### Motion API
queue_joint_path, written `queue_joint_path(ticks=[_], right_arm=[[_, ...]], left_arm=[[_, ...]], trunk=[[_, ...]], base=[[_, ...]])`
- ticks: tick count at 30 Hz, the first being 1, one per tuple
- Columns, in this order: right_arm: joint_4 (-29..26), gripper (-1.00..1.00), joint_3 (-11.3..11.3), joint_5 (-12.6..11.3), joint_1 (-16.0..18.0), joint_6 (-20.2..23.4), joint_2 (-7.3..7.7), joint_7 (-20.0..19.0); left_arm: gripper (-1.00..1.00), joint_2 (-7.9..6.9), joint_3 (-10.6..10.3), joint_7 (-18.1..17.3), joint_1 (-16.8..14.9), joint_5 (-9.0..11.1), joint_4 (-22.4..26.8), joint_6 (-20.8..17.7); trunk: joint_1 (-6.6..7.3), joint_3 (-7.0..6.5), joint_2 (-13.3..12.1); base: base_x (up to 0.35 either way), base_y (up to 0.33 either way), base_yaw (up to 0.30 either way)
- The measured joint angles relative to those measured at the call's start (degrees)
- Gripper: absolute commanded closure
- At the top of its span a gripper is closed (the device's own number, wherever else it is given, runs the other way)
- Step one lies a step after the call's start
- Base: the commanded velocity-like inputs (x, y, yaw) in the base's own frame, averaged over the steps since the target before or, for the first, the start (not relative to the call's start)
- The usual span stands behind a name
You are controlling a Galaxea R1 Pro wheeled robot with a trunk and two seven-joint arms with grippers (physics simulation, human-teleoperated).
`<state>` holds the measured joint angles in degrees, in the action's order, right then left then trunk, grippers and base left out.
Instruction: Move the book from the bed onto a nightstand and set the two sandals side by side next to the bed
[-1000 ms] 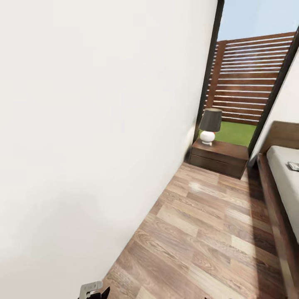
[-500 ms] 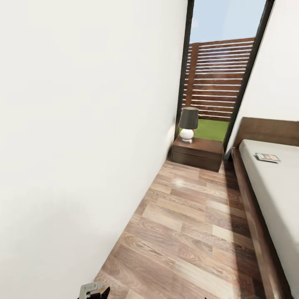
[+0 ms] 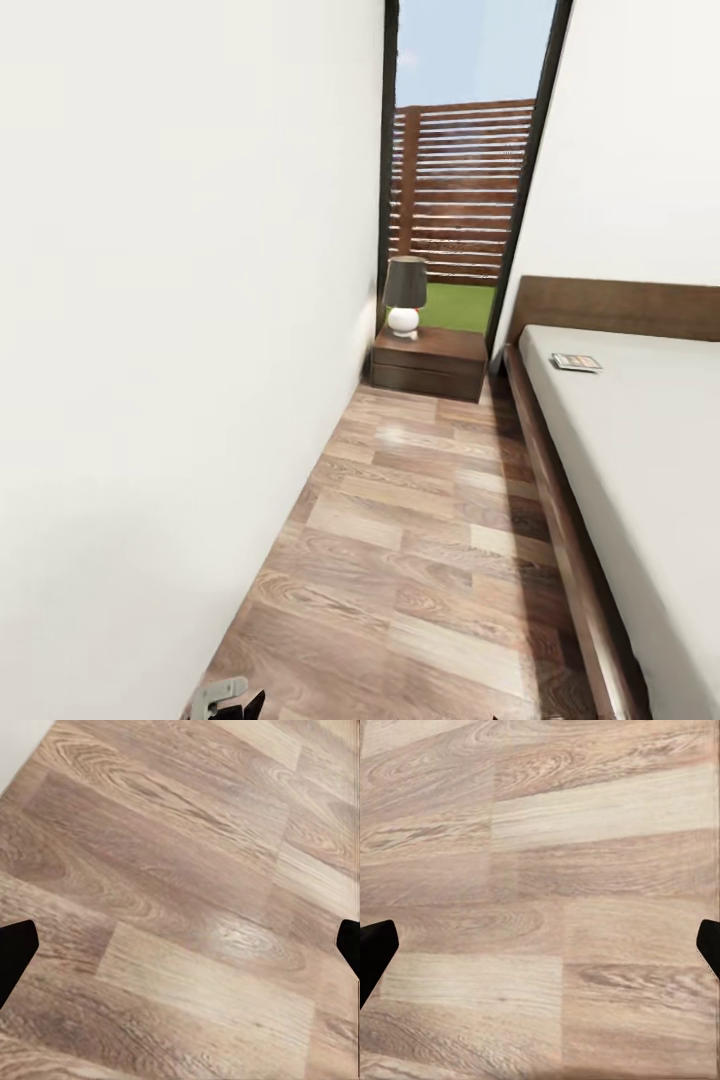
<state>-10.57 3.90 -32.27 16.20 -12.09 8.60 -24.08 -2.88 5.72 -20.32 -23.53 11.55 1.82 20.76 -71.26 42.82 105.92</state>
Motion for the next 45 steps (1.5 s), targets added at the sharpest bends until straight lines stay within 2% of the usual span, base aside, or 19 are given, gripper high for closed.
queue_joint_path(ticks=[13,29,33,45], right_arm=[[0.00,-1.00,0.00,0.00,0.00,0.00,0.01,-0.02],[0.02,-1.00,-0.01,-0.06,0.02,0.00,0.00,-0.06],[0.01,-1.00,0.00,-0.04,0.00,0.00,0.01,-0.04],[0.02,-1.00,0.00,-0.05,0.02,0.00,0.03,-0.07]], left_arm=[[-1.00,0.00,0.00,0.00,0.00,0.00,0.00,0.00],[-1.00,-0.01,-0.01,-0.01,0.02,0.01,0.02,0.00],[-1.00,0.00,-0.01,0.00,0.00,0.00,0.00,0.00],[-1.00,-0.01,0.00,-0.01,0.01,0.02,0.02,0.00]], trunk=[[0.00,0.00,0.00],[0.03,0.00,0.00],[0.03,0.00,0.00],[0.00,0.00,0.00]], base=[[0.001,0.000,-0.288],[0.267,0.000,-0.023],[0.299,0.000,-0.194],[0.033,0.000,-0.213]])
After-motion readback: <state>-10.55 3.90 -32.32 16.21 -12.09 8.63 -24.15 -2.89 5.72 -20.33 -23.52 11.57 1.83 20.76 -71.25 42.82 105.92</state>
